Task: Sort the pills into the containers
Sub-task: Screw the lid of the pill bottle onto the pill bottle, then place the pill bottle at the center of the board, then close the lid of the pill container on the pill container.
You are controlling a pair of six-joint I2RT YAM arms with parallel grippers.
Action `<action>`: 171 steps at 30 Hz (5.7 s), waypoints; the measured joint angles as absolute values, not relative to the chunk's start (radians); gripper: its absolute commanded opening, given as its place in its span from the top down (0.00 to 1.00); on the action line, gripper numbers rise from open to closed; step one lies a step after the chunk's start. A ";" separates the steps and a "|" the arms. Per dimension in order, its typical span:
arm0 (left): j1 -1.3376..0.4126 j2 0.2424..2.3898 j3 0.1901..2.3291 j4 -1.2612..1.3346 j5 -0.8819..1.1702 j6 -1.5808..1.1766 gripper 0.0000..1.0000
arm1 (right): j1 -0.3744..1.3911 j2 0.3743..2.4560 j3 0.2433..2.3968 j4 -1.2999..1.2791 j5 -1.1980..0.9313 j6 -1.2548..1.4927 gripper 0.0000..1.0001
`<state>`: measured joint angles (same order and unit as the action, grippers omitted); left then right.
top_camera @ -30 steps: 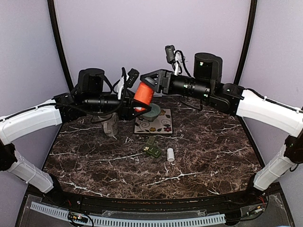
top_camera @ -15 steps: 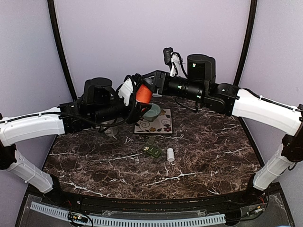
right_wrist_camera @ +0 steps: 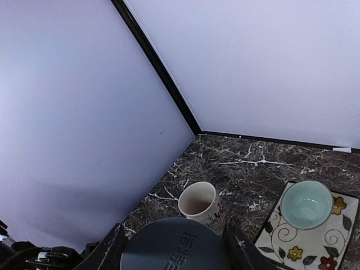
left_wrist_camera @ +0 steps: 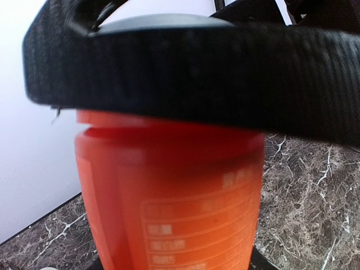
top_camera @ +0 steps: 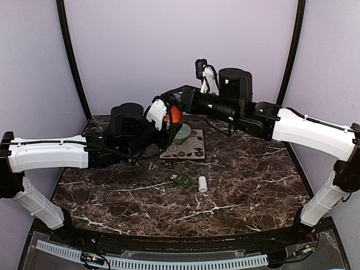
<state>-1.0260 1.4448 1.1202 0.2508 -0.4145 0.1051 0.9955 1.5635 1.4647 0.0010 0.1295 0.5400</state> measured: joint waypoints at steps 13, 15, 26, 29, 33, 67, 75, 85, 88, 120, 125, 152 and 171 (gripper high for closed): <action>-1.037 1.435 1.092 0.260 -0.398 0.078 0.54 | 1.010 1.541 1.436 0.008 0.162 0.545 1.00; -1.039 1.426 1.081 0.260 -0.391 0.071 0.52 | 1.013 1.539 1.431 0.007 0.167 0.548 1.00; -1.042 1.404 1.044 0.260 -0.361 0.042 0.42 | 1.022 1.531 1.406 0.004 0.186 0.559 1.00; -1.042 1.397 1.038 0.262 -0.356 0.029 0.39 | 1.022 1.526 1.396 0.006 0.188 0.567 1.00; -1.040 1.377 1.037 0.268 -0.353 0.013 0.34 | 1.022 1.522 1.386 0.003 0.196 0.575 1.00; -1.030 1.227 0.947 0.397 -0.358 -0.036 0.30 | 0.852 1.453 0.951 -0.029 0.626 0.408 1.00; -1.023 1.226 0.907 0.420 -0.355 -0.036 0.30 | 0.778 1.477 0.855 0.177 0.733 0.326 1.00; -1.003 1.225 0.889 0.445 -0.348 -0.041 0.30 | 0.702 1.608 0.817 0.376 0.773 0.276 1.00; -0.999 1.225 0.881 0.450 -0.348 -0.043 0.30 | 0.693 1.644 0.812 0.416 0.780 0.271 1.00; -0.991 1.211 0.841 0.482 -0.347 -0.061 0.30 | 0.668 1.714 0.755 0.480 0.796 0.371 0.78; -0.991 1.211 0.841 0.482 -0.348 -0.062 0.30 | 0.668 1.714 0.749 0.488 0.803 0.387 0.59; -0.983 1.192 0.827 0.474 -0.349 -0.095 0.27 | 0.699 1.603 0.738 0.447 0.828 0.371 0.30; -0.877 1.172 0.642 0.403 -0.274 -0.349 0.54 | 0.859 1.520 0.904 0.232 0.807 0.281 0.47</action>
<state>-0.8772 1.1721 0.6418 0.4034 -0.2737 -0.3489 0.8589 1.5204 0.9039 0.2321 0.8066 0.2810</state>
